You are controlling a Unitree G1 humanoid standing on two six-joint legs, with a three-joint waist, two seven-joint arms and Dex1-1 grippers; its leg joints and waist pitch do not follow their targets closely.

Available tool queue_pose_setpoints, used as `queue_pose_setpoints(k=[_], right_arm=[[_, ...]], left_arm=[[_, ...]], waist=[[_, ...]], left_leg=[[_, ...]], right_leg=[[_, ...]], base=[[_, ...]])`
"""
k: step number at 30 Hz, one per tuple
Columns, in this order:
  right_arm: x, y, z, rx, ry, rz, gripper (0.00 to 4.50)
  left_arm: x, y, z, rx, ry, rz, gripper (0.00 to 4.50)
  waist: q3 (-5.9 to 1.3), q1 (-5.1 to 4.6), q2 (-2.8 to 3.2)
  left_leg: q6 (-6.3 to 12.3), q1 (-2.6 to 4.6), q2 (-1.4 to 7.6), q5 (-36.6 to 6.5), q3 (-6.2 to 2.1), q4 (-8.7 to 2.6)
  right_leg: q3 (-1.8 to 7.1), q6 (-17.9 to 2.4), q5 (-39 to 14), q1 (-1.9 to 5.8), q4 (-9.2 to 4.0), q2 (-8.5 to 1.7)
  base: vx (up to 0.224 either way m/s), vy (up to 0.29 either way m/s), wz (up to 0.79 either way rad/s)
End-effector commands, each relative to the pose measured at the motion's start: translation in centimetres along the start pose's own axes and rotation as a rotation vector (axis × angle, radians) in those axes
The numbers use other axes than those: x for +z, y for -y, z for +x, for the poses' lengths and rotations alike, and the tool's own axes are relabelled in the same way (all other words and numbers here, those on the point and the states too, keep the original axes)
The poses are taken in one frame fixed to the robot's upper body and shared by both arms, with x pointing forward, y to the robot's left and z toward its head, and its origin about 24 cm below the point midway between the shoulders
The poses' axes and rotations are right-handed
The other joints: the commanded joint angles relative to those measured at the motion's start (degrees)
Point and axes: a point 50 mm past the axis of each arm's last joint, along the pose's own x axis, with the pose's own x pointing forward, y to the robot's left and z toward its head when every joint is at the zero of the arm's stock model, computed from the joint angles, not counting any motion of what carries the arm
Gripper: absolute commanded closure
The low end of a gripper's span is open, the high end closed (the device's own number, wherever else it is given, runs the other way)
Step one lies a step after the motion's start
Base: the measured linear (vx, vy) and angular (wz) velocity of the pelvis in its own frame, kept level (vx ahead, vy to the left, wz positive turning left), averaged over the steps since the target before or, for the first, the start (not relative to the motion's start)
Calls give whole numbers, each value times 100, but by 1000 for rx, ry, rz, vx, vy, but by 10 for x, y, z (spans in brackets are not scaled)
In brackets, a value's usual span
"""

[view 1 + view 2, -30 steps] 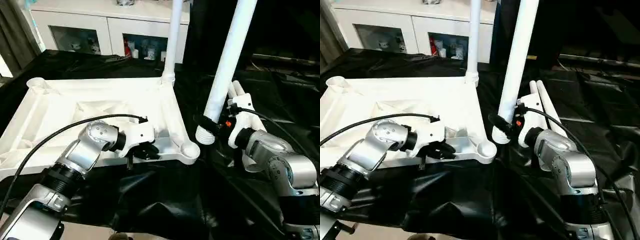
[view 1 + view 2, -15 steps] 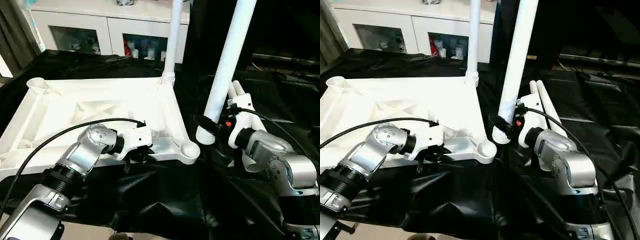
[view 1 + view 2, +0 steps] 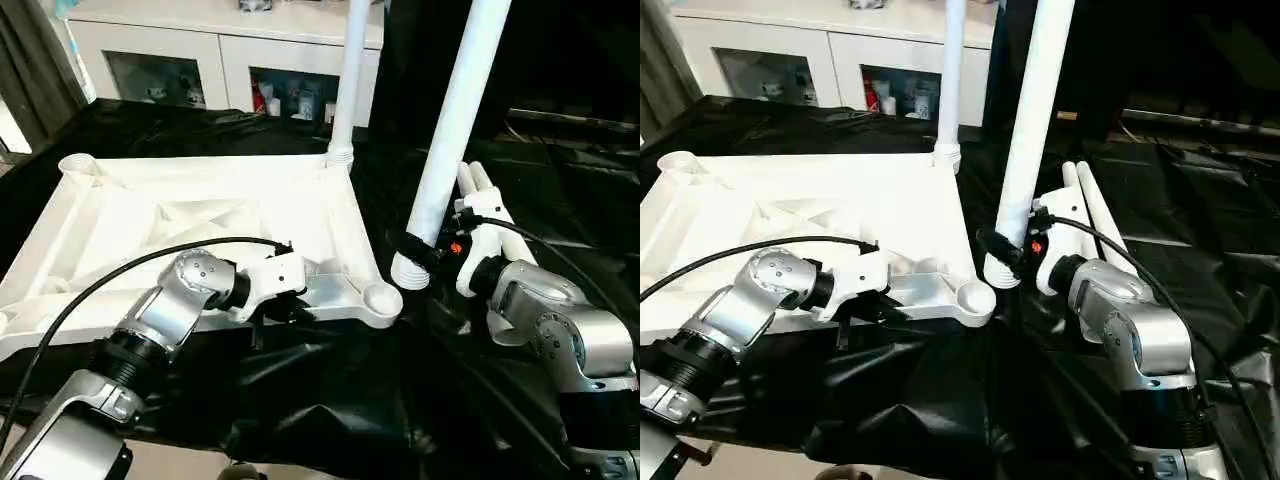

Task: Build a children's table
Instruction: Insert table leg to table base

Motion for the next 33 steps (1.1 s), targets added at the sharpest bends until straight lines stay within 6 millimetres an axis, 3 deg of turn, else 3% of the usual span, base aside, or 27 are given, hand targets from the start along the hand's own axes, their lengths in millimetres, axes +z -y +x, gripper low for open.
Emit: queue_pose_setpoints(k=[1, 9, 12, 16, 19, 20, 22, 23, 24, 25, 26, 27, 28, 29, 30, 31, 32, 33], right_arm=[[7, -1, 2, 9, 12, -28, 257], [2, -4, 4, 17, 13, -26, 257], [1, -5, 4, 19, 16, -23, 257], [3, -7, 5, 29, 24, -22, 257], [4, -7, 7, 31, 33, -19, 257], [4, -7, 8, 27, 41, -6, 257], [5, -6, 8, 22, 36, -4, 257], [6, -6, 7, 22, 38, 4, 257], [8, -6, 5, 24, 41, 15, 257], [8, -6, 5, 24, 41, 15, 257], [11, -3, 0, 2, 63, 59, 257], [11, -3, 0, 1, 62, 58, 257], [8, -4, -6, 10, 46, 32, 257], [8, -4, -7, 11, 43, 27, 257], [7, -4, -10, 13, 34, 15, 257], [6, -5, -11, 14, 28, 9, 257], [6, -4, -14, 17, 31, 12, 257], [6, -4, -14, 17, 31, 12, 257]], left_arm=[[7, -1, 1, 22, 60, 18, 450], [0, 5, 4, 35, 69, -6, 450], [-1, 6, 4, 37, 75, -10, 450], [-2, 5, 1, 43, 74, 3, 450], [-2, 5, -2, 39, 71, -1, 450], [-2, 5, -3, 30, 60, 3, 450], [2, 3, -9, -9, 60, -3, 450], [3, 1, -11, -14, 64, -5, 450], [4, 0, -14, -18, 69, -8, 450], [4, 0, -14, -18, 69, -8, 450], [3, 2, -11, -21, 79, 0, 450], [3, 3, -11, -24, 81, 2, 450], [3, 4, -10, -17, 77, 22, 450], [4, 4, -11, -13, 82, 23, 450], [6, 3, -13, 0, 94, 27, 450], [8, 1, -15, 15, 104, 29, 450], [9, -1, -18, 38, 117, 16, 450], [9, -1, -18, 38, 117, 16, 450]], waist=[[-417, -2, 39], [-410, -8, 39], [-416, -7, 73], [-427, 2, 33], [-424, 3, 71], [-421, -9, -5], [-428, -15, -29], [-375, -32, -38], [-334, -25, 44], [-346, -44, 3], [-155, -85, 16], [-216, -87, -5], [-206, -91, -17], [-289, -75, 19], [-320, -53, 1], [-321, -52, -8], [-404, -34, -56], [-379, -22, -24]], left_leg=[[-131, 83, 142, -1271, -48, -405], [-103, 78, 131, -1322, -49, -406], [-90, 74, 126, -1306, -51, -403], [-48, 69, 131, -1238, -50, -406], [-65, 71, 132, -1304, -52, -411], [-55, 64, 133, -1297, -46, -417], [-27, 75, 138, -1164, -41, -408], [-4, 58, 137, -1145, -32, -421], [-3, 65, 134, -1187, -41, -433], [2, 63, 129, -1227, -36, -430], [16, 29, 121, -1353, -31, -476], [27, 67, 115, -1465, -42, -467], [41, 72, 118, -1409, -44, -468], [20, 90, 125, -1362, -50, -452], [8, 97, 142, -1229, -35, -431], [22, 52, 126, -1107, -34, -436], [23, 63, 129, -1020, -30, -411], [30, 58, 136, -953, -30, -413]], right_leg=[[285, -837, -1596, 285, -445, -468], [284, -752, -1842, 278, -474, -469], [285, -723, -1866, 277, -476, -466], [282, -682, -1924, 275, -469, -473], [283, -678, -1951, 260, -483, -475], [280, -671, -1959, 265, -485, -474], [284, -682, -1981, 259, -451, -489], [293, -672, -1991, 229, -475, -480], [299, -663, -2004, 204, -482, -474], [295, -655, -1970, 225, -485, -461], [315, -605, -2083, 128, -536, -443], [311, -540, -2252, 184, -535, -450], [310, -531, -2274, 180, -535, -455], [303, -557, -2246, 223, -513, -461], [310, -567, -2102, 234, -514, -473], [305, -604, -1943, 259, -489, -458], [297, -628, -1836, 301, -460, -464], [298, -674, -1751, 270, -451, -472]], base=[[0, 0, 0], [0, 0, 0], [0, 0, 0], [0, 0, 0], [0, 0, 0], [0, 0, 0], [0, 0, 0], [0, 0, 0], [0, 0, 0], [0, 0, 0], [0, 0, 0], [0, 0, 0], [0, 0, 0], [0, 0, 0], [0, 0, 0], [0, 0, 0], [0, 0, 0], [0, 0, 0]])
